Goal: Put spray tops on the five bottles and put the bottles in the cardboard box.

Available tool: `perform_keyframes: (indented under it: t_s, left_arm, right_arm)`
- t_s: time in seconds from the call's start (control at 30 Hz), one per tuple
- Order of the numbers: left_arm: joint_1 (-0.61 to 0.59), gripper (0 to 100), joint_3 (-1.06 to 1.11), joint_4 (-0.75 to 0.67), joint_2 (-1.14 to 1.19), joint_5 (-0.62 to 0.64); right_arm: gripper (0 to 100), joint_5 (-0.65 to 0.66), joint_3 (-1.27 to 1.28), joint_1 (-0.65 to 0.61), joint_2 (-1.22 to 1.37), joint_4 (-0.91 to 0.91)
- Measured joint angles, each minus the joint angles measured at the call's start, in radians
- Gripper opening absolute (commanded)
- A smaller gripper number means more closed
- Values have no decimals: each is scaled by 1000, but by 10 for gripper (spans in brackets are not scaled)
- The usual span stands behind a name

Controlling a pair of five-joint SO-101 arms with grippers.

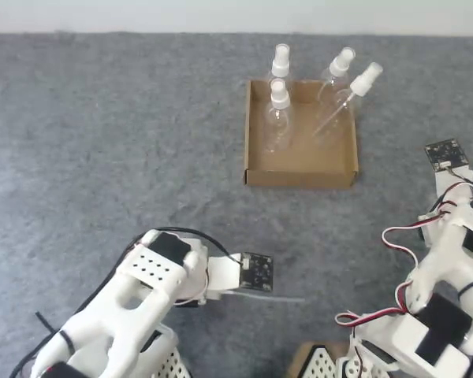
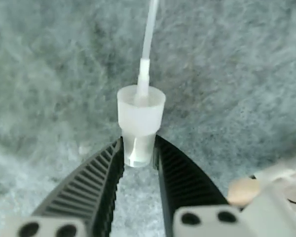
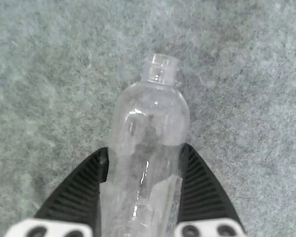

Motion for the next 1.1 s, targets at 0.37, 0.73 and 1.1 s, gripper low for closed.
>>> perform_keyframes:
  t_s: [0.37, 0.73, 1.1]
  left_arm:
    - [-318, 87, -189, 0, 0, -127]
    - [-322, 125, -322, 249, 2, 6]
    - [-41, 202, -83, 46, 2, 6]
  right_arm:
    - [6, 0, 0, 0, -2, 0]
    - [6, 0, 0, 0, -2, 0]
    - [6, 0, 0, 0, -2, 0]
